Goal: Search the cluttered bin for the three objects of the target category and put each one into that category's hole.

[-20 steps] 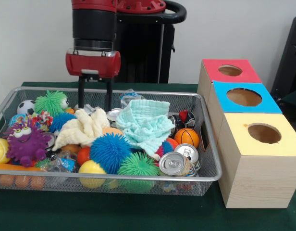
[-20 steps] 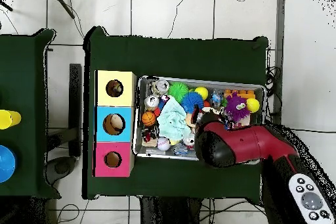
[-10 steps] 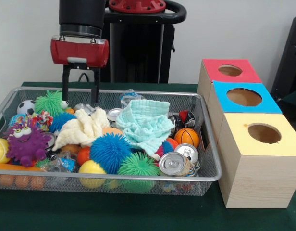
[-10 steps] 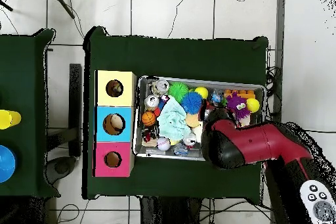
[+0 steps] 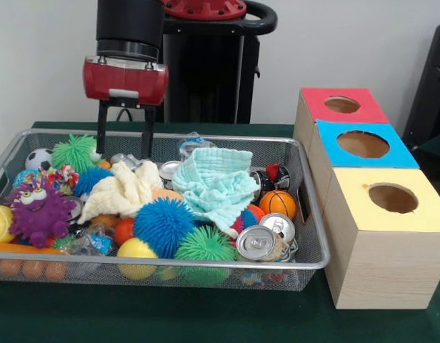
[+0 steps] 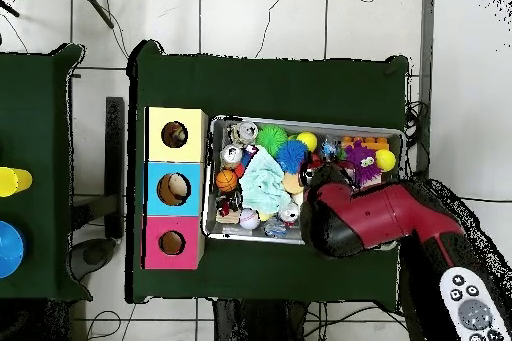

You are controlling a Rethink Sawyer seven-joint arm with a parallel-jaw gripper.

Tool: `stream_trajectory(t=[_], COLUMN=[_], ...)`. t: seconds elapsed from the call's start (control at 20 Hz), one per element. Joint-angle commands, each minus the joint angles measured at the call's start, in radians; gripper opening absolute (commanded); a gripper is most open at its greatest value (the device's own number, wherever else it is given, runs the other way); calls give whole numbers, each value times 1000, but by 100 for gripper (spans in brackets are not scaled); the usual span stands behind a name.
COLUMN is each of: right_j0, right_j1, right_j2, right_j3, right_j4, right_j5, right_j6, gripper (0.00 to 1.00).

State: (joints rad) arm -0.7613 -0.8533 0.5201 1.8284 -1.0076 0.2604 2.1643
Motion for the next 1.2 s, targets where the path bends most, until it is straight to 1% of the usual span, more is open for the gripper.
stream_trajectory(t=[0.05,0.2,0.45,0.6,0.85,1.0,1.2], right_j0=[-60,-94,-153,-162,-184,-185,-171], right_j1=[56,59,58,55,85,107,147], right_j2=[31,60,110,120,131,135,113], right_j3=[-18,-15,-20,-19,-38,-52,-64], right_j4=[-127,-135,-135,-137,-152,-163,-186], right_j5=[-11,0,33,44,53,53,26], right_j6=[-215,-243,-313,-322,-340,-333,-257], gripper=[100,100,100,100,100,100,100])
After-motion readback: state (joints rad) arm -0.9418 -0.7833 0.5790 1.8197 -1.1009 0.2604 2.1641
